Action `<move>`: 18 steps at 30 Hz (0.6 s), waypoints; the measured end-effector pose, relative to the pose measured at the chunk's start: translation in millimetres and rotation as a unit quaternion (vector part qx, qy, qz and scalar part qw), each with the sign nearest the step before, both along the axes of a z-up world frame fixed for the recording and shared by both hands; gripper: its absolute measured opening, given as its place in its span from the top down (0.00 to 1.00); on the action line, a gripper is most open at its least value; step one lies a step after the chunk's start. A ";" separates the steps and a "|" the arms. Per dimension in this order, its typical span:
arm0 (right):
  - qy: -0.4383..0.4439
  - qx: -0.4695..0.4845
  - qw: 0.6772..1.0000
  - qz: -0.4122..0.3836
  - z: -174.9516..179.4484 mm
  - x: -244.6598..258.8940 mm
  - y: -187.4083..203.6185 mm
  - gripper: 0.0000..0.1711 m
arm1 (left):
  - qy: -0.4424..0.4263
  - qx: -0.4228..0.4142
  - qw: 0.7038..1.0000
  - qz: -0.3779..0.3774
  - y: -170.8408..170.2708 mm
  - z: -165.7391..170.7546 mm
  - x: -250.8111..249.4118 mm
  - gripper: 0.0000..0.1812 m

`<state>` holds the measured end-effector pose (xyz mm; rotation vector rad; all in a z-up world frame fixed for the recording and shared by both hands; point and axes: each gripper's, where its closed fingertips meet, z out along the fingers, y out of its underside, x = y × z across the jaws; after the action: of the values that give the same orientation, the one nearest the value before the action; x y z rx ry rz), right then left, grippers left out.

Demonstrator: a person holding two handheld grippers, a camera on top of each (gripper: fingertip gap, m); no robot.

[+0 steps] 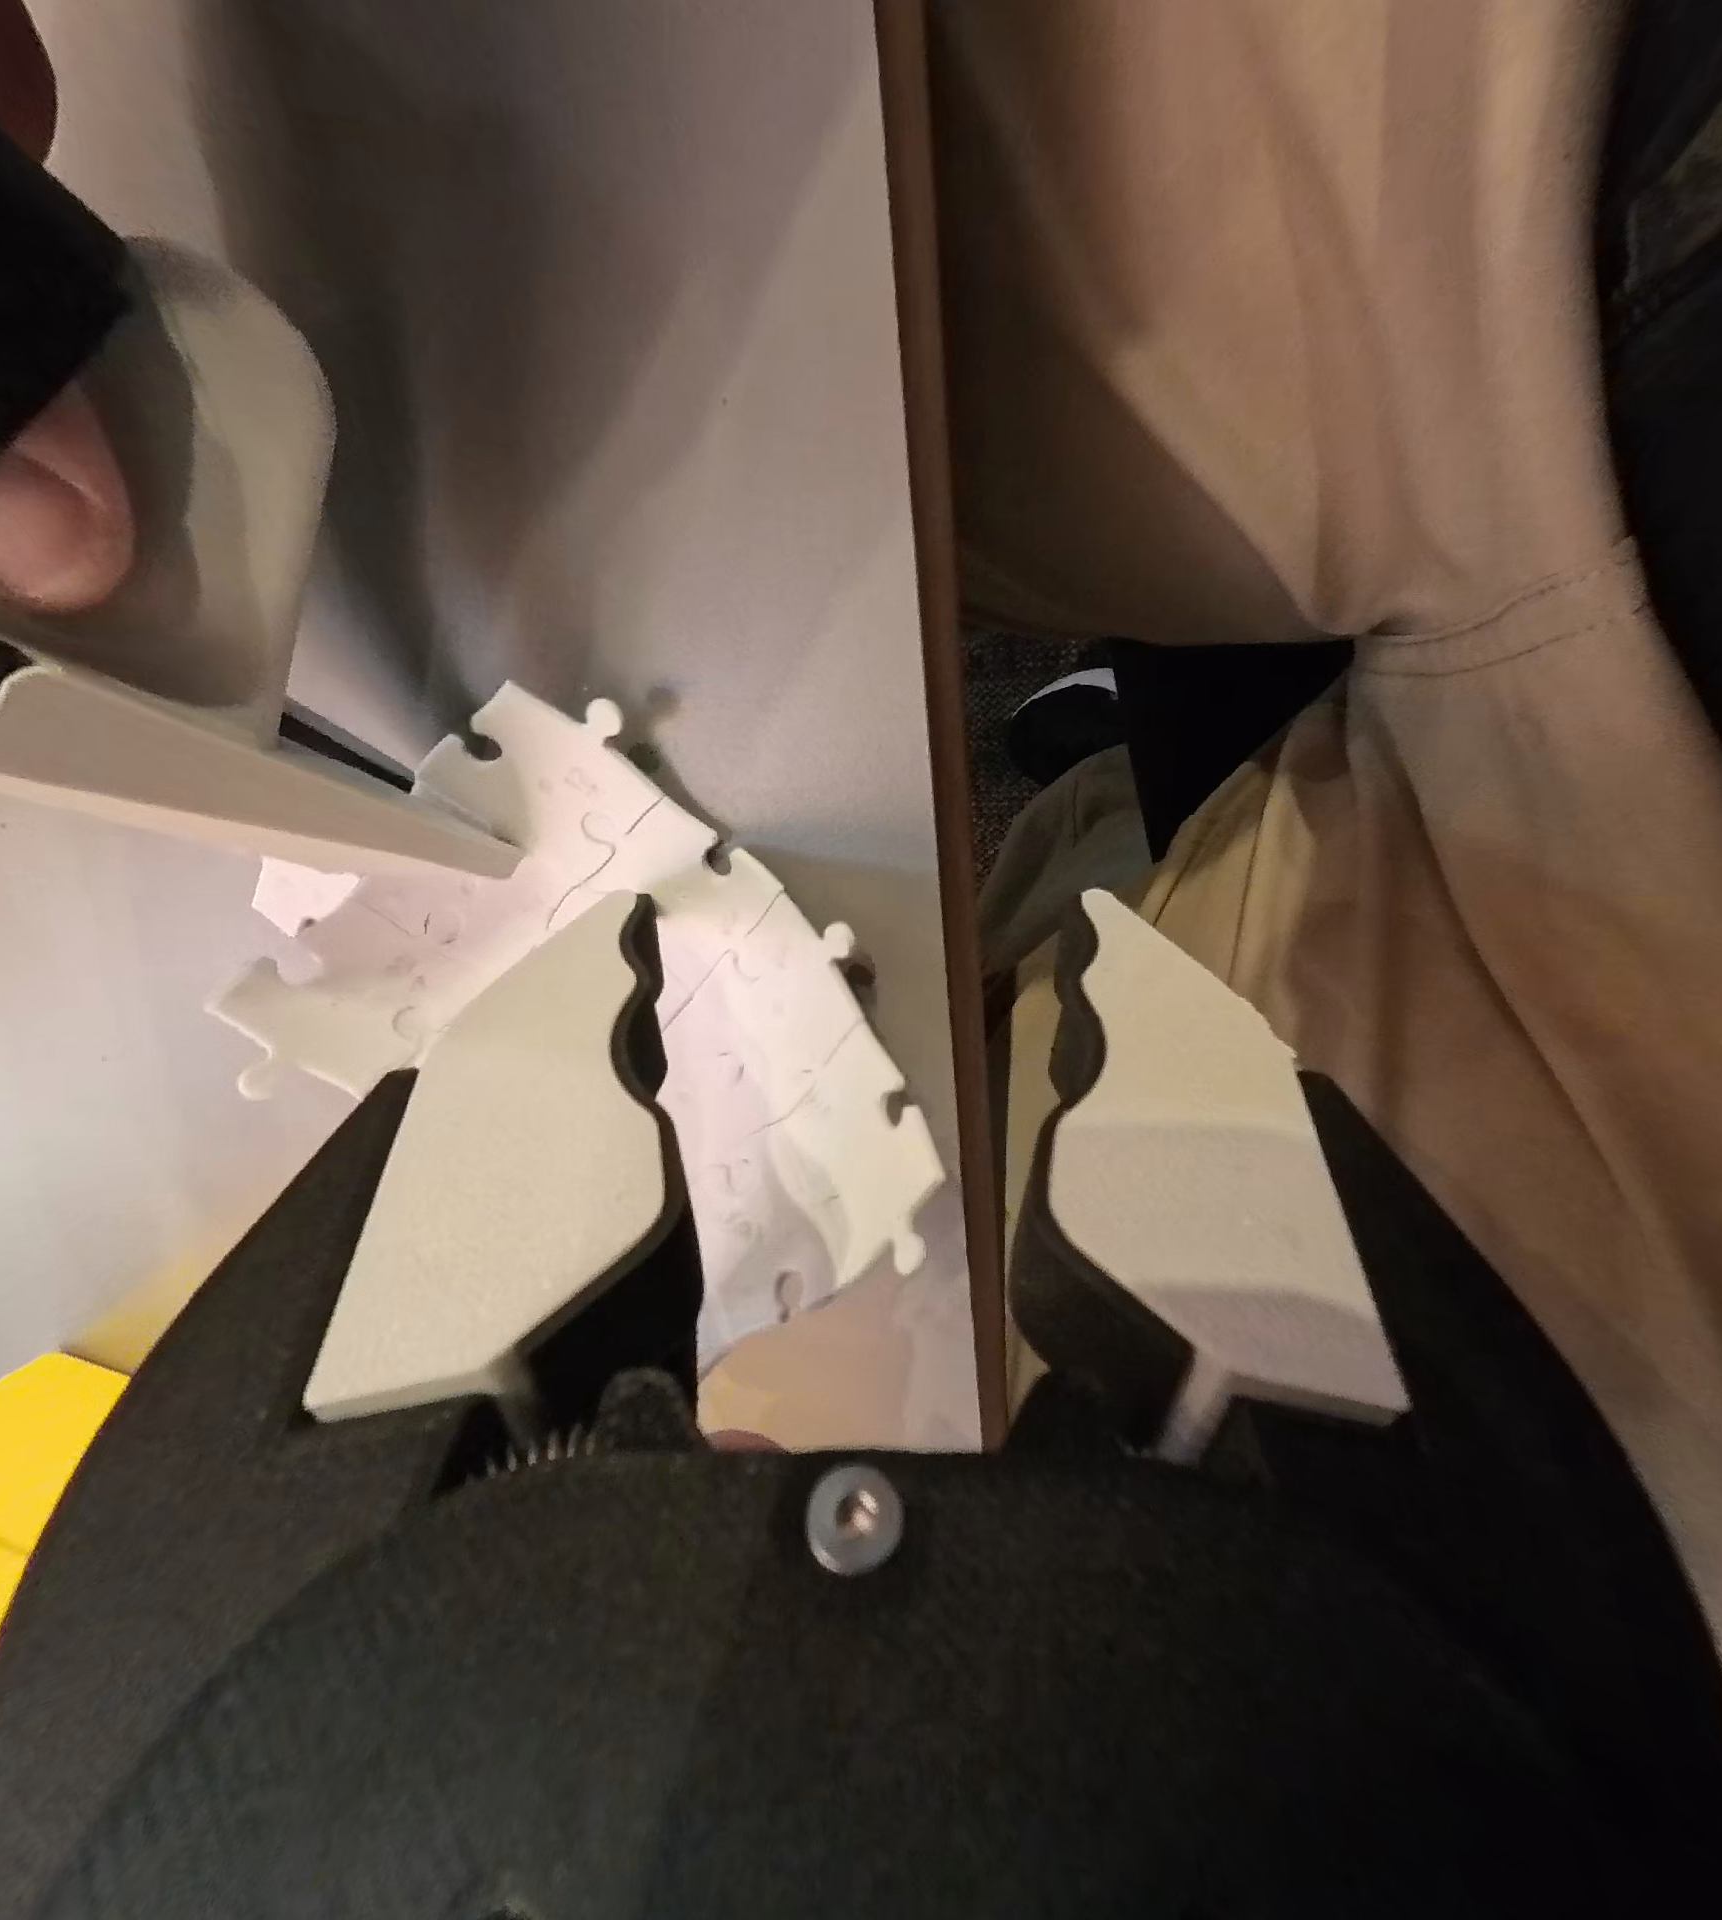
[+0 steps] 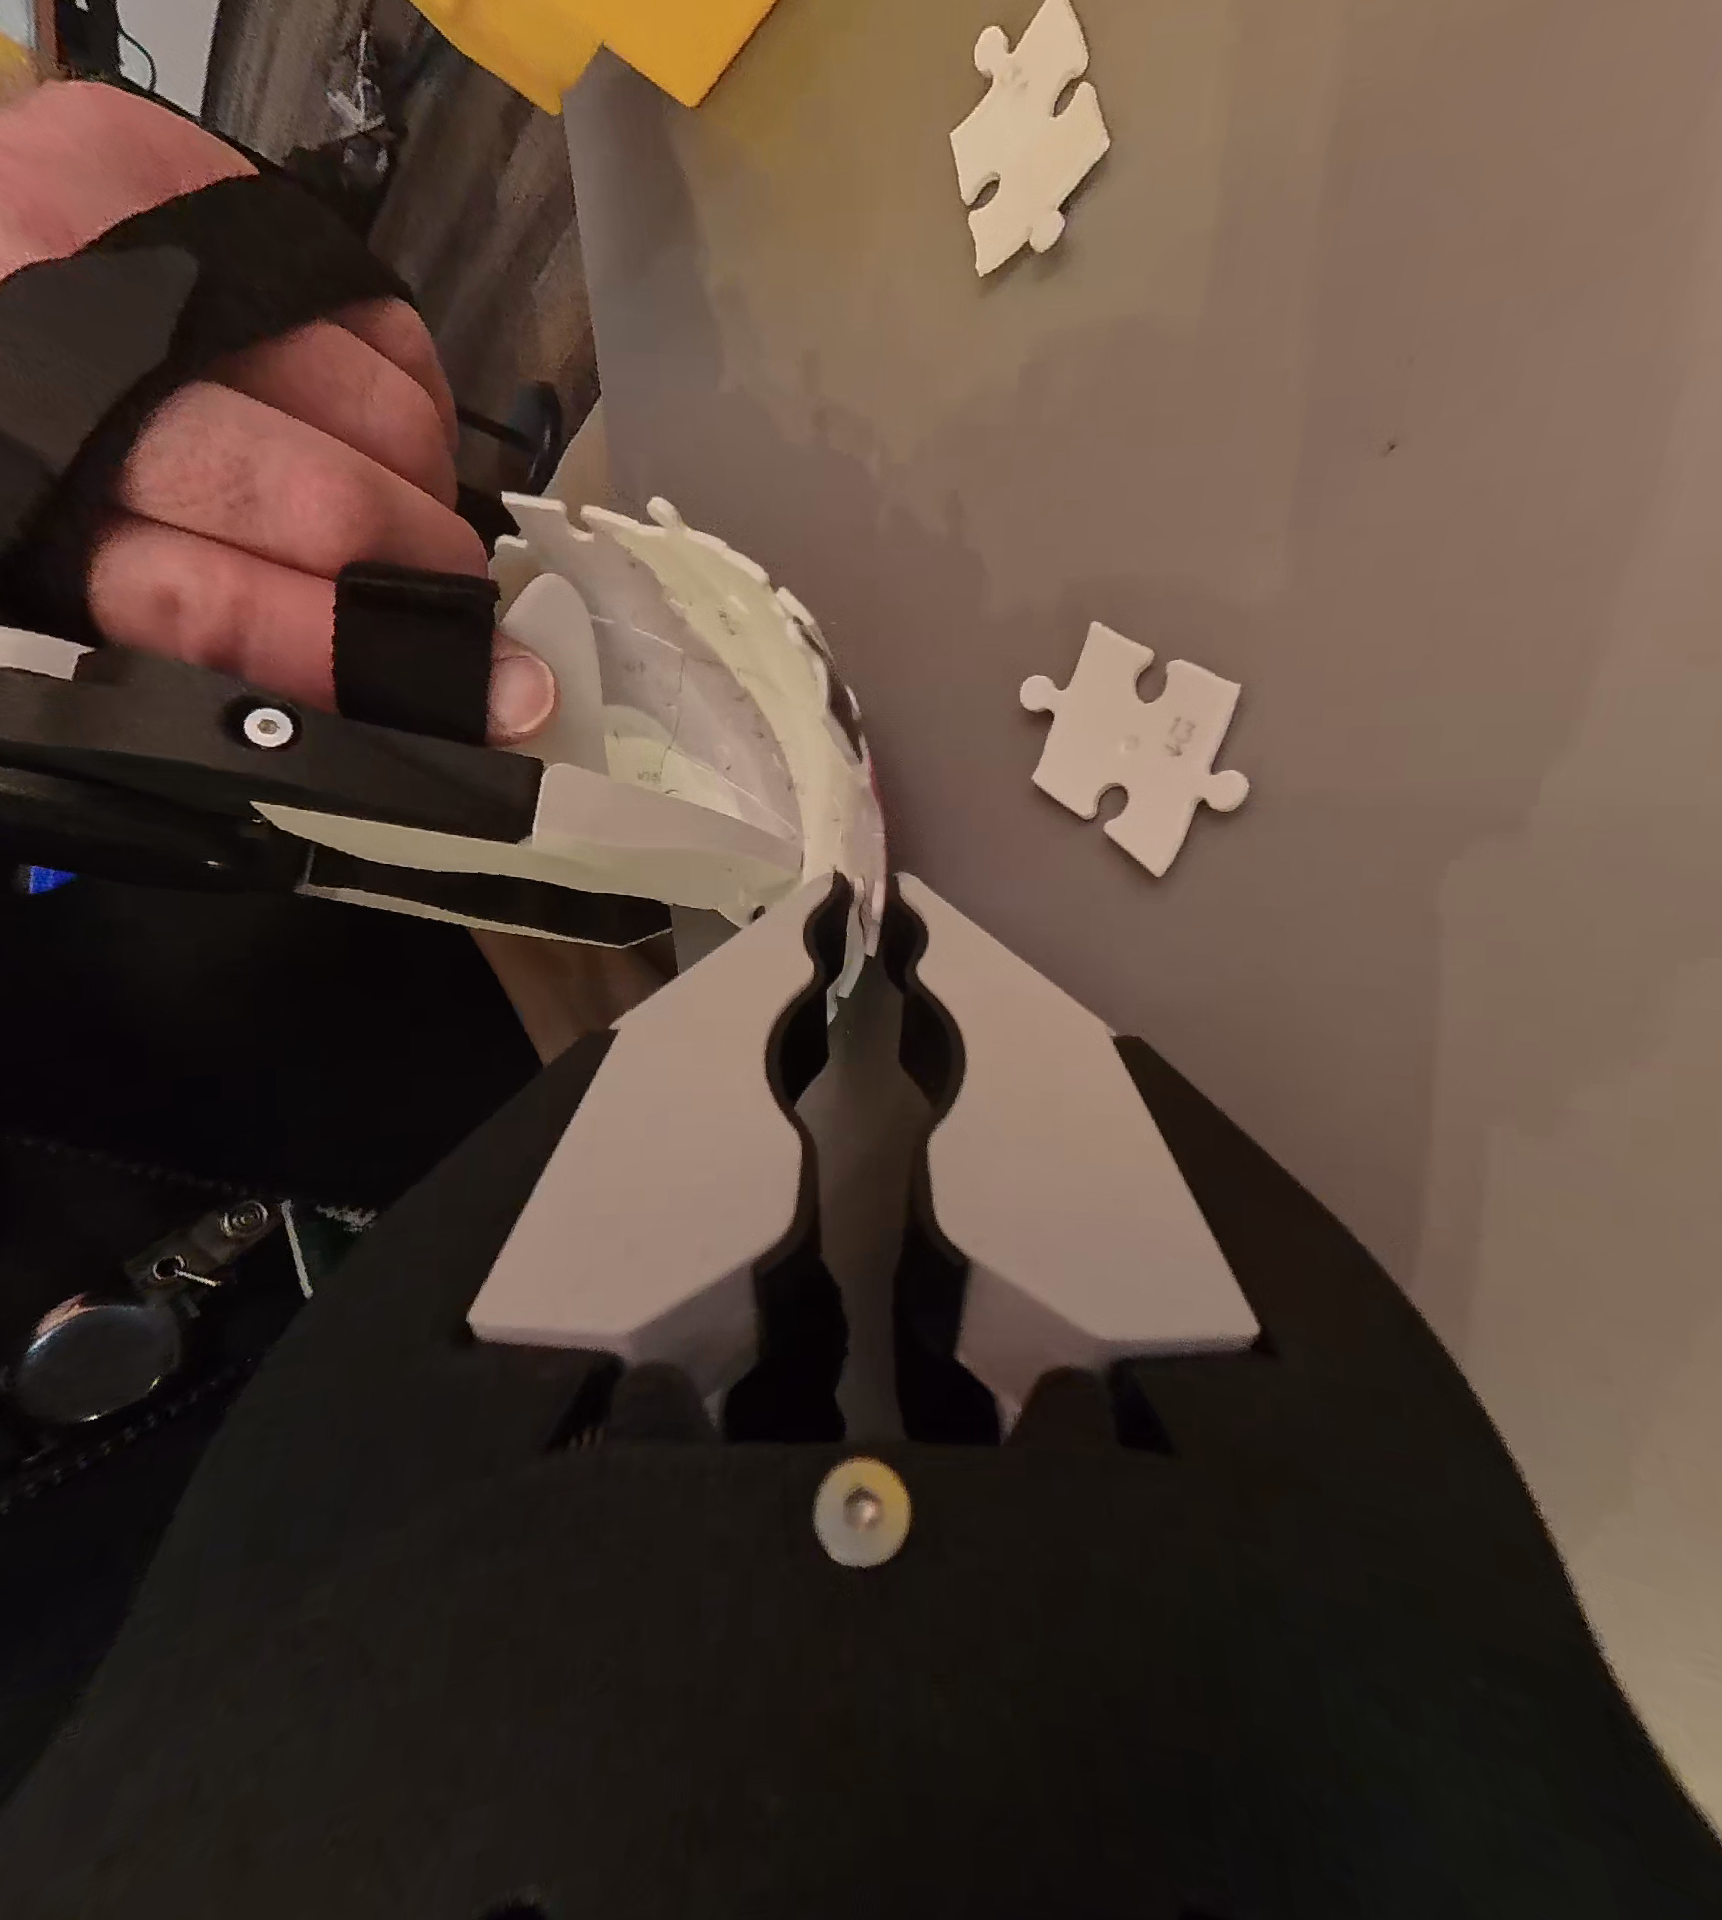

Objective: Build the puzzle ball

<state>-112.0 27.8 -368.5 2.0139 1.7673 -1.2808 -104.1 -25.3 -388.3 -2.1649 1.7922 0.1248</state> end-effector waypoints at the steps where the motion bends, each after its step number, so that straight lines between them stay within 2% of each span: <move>1: 0.000 -0.001 1.000 0.000 -0.1 0.1 -0.1 0.97 | 0.001 0.000 1.000 0.000 -0.1 -0.1 0.0 0.60; 9: -0.011 -0.013 1.000 0.005 1.7 -0.4 -1.6 0.98 | 0.005 0.001 1.000 0.000 -0.6 0.1 0.2 0.60; 14: -0.001 -0.063 0.998 -0.020 8.3 -3.7 1.8 0.96 | 0.002 -0.001 1.000 0.003 -1.2 0.6 0.1 0.60; 18: 0.016 -0.034 0.999 -0.013 11.4 1.8 7.8 0.97 | -0.001 -0.003 1.000 0.008 -2.2 0.0 0.7 0.59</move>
<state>-110.2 35.6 -357.1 1.9974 1.6926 -1.3700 -103.4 -27.5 -388.2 -2.1824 1.7771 0.1208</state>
